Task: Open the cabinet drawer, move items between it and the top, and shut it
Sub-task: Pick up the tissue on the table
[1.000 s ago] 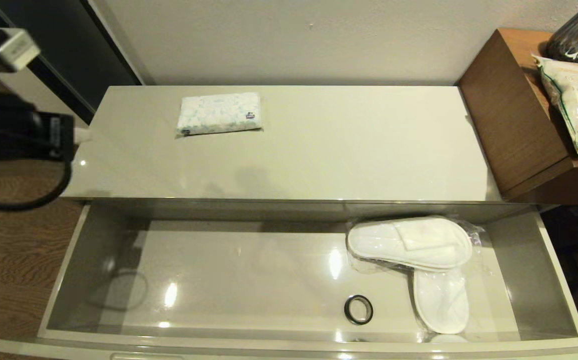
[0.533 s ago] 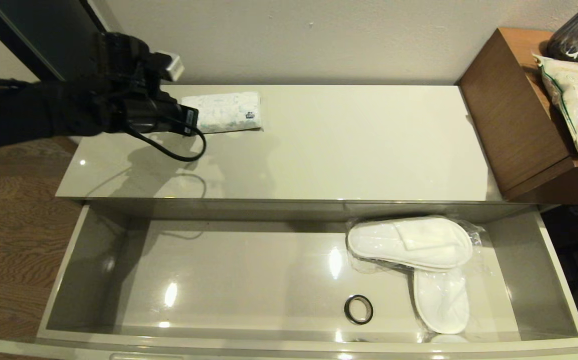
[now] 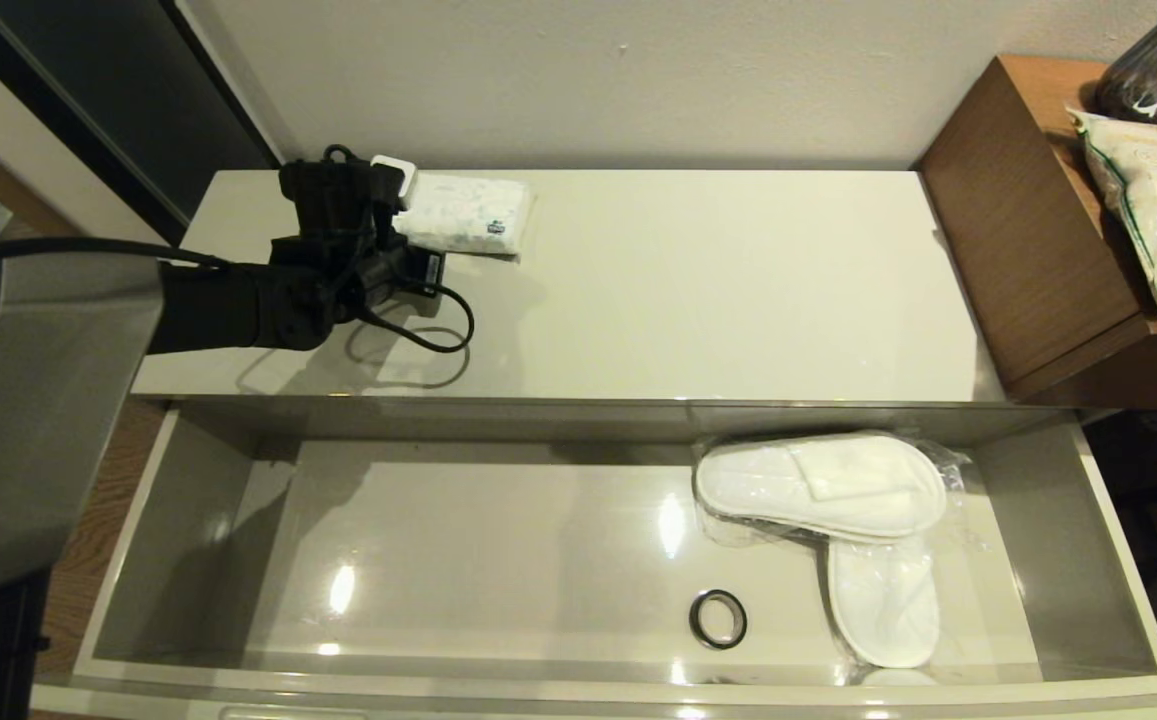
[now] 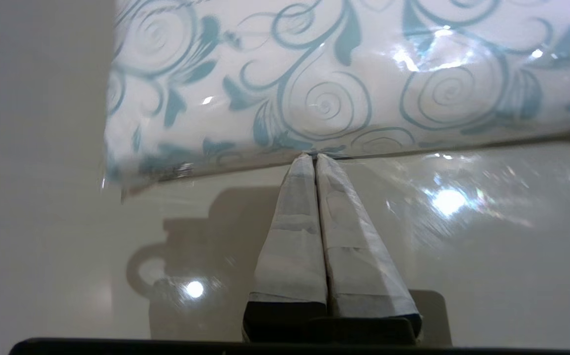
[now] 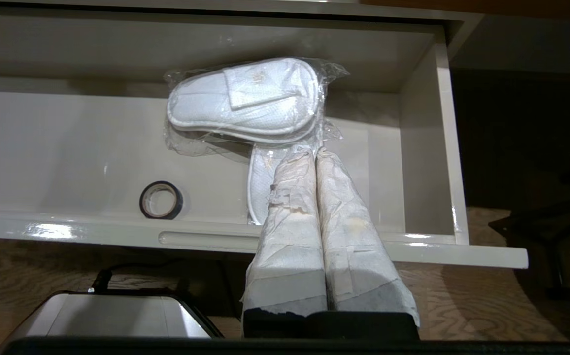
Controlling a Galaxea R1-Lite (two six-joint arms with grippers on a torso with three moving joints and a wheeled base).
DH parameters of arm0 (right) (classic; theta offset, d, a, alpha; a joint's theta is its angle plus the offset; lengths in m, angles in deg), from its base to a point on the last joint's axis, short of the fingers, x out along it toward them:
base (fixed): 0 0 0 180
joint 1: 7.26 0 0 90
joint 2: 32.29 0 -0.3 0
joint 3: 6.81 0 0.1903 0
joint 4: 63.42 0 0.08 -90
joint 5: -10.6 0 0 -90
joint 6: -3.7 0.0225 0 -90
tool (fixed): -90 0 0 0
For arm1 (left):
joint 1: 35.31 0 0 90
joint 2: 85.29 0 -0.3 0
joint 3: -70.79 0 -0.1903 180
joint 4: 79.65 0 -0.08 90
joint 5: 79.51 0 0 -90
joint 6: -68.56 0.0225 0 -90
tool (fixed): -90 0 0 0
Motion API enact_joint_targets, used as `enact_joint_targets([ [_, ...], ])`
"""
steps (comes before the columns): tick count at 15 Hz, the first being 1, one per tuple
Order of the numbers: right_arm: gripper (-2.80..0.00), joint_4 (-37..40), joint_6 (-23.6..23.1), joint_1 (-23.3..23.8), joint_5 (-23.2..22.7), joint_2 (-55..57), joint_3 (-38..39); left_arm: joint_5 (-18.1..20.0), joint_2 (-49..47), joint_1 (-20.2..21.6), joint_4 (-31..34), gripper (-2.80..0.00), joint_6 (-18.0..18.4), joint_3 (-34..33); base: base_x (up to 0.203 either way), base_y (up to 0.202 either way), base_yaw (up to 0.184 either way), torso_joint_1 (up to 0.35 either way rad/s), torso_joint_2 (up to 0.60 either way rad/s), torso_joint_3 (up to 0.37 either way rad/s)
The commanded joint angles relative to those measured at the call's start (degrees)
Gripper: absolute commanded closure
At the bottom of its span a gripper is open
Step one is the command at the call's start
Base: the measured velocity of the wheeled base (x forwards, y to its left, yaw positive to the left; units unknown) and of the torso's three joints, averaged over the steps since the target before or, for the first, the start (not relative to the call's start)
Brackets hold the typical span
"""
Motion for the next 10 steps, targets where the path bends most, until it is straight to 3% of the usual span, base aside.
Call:
enact_joint_targets([
  [1,0.00,0.0,0.0,0.0,0.0,0.1,0.0,-1.5,1.8,-0.1,-0.6,0.00,-0.2,-0.5,0.000,0.000,0.000,0.000,0.00,0.000],
  [7,0.00,0.0,0.0,0.0,0.0,0.1,0.0,-5.7,11.1,-2.9,-0.3,0.00,-3.0,-7.1,0.000,0.000,0.000,0.000,0.00,0.000],
  [8,0.00,0.0,0.0,0.0,0.0,0.1,0.0,-7.0,9.8,-3.1,-0.3,-2.80,-2.7,-5.8,0.000,0.000,0.000,0.000,0.00,0.000],
  [10,0.00,0.0,0.0,0.0,0.0,0.1,0.0,-9.4,7.3,-3.1,-0.8,-2.80,-0.8,-1.6,0.000,0.000,0.000,0.000,0.00,0.000],
])
